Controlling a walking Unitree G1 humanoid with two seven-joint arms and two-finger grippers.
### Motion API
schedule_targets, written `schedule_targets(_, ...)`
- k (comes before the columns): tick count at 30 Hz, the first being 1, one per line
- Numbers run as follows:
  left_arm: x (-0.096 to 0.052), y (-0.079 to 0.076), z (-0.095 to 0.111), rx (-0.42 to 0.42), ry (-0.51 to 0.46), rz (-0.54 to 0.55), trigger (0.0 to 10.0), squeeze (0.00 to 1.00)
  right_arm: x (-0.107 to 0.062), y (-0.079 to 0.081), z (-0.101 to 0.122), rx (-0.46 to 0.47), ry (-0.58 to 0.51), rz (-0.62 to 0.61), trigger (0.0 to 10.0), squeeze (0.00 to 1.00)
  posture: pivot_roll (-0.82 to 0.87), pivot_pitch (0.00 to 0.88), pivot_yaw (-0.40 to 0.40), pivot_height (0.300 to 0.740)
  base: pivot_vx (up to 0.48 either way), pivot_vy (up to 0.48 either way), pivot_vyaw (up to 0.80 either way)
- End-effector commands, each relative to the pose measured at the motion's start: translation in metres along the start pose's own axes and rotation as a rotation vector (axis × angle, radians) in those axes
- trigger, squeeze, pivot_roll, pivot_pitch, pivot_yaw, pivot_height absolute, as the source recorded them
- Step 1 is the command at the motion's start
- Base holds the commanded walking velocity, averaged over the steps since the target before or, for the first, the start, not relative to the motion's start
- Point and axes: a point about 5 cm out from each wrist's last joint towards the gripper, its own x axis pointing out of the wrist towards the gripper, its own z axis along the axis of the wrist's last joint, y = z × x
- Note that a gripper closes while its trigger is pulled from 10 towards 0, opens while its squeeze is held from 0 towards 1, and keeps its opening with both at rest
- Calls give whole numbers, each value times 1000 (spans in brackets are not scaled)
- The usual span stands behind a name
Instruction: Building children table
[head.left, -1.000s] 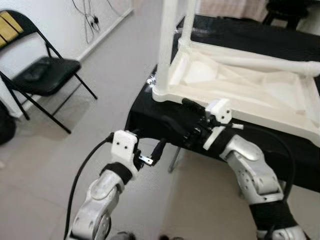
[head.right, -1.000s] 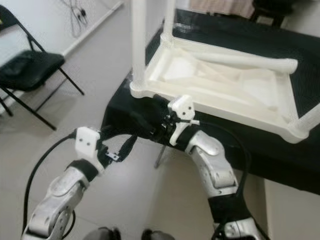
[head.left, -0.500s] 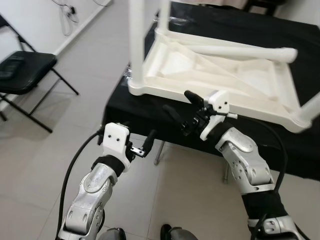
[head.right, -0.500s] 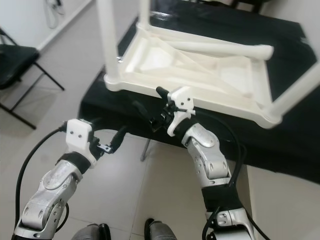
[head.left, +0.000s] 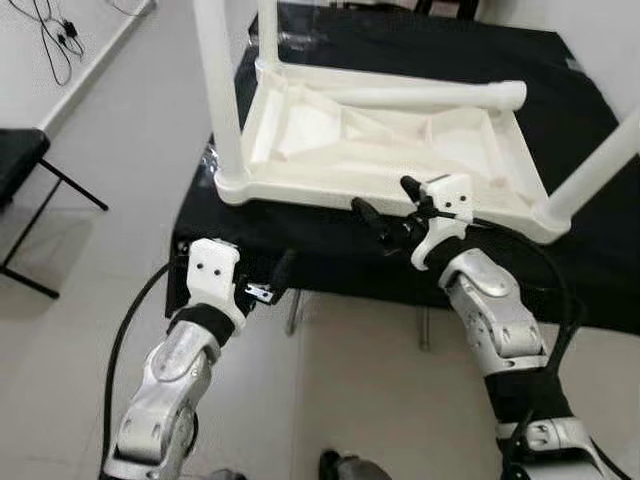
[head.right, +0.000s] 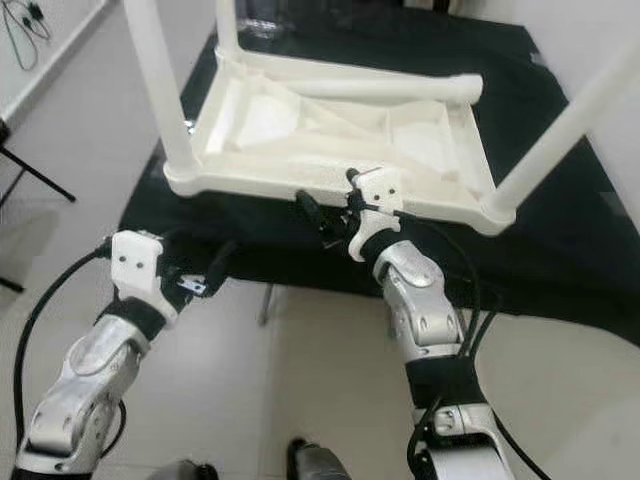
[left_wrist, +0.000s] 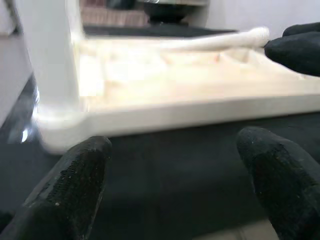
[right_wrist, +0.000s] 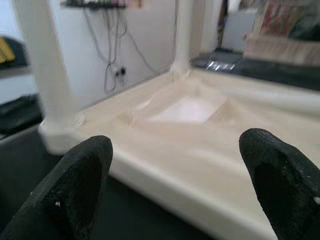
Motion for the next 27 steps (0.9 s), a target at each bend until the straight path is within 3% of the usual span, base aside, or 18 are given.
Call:
schedule_targets(1, 0, -6, -2, -20, 2, -27, 10000, 0, -6, -8, -8, 15, 39, -37, 10000, 0, -10, 209, -96, 740, 442, 0, 0)
schedule_targets(9, 1, -8, -3, -23, 7, -38, 10000, 0, -5, -6, -5, -24, 12, 5, 10000, 0, -10, 210, -95, 740, 438, 0, 0)
schedule_targets(13, 1, -19, -3, -39, 8, -111, 10000, 0, -8, -6, 3, -43, -5, 128, 10000, 0, -10, 213, -94, 740, 84, 0, 0)
schedule_targets(18, -6, -43, -13, -42, 72, -268, 10000, 0, -15, -21, 23, -69, -26, 285, 10000, 0, -11, 212, -95, 740, 0, 0, 0)
schedule_targets(21, -15, -56, -24, -56, 142, -361, 10000, 0, -22, -30, 34, -149, 26, 440, 10000, 0, -15, 215, -99, 740, 0, 0, 0)
schedule_targets(24, -20, -62, -28, -45, 171, -418, 10000, 0, -25, -31, 35, -189, 71, 515, 10000, 0, -11, 215, -101, 740, 0, 0, 0)
schedule_targets(27, -28, -69, -32, -62, 208, -493, 10000, 0, -34, -27, 34, -223, 177, 693, 10000, 0, -9, 214, -101, 740, 0, 0, 0)
